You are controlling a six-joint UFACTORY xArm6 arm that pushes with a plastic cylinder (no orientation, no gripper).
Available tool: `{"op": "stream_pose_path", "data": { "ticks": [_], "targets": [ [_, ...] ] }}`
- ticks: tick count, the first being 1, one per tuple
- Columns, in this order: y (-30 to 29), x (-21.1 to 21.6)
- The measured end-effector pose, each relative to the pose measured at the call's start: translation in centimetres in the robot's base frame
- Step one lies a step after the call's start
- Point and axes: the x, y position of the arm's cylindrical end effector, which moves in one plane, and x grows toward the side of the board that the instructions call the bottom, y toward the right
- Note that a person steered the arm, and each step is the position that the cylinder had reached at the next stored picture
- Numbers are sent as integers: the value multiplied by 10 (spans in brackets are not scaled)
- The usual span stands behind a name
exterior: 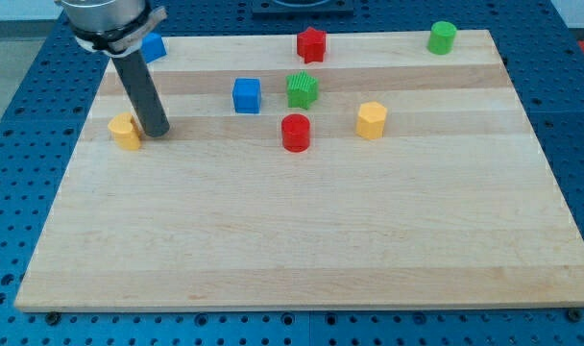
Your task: Move the green star to the bottom of the red star
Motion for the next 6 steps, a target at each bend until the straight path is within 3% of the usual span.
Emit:
{"op": "stream_pose_path", "data": {
  "ticks": [3,6],
  "targets": [
    [102,-12],
    [155,-46]
  ]
}}
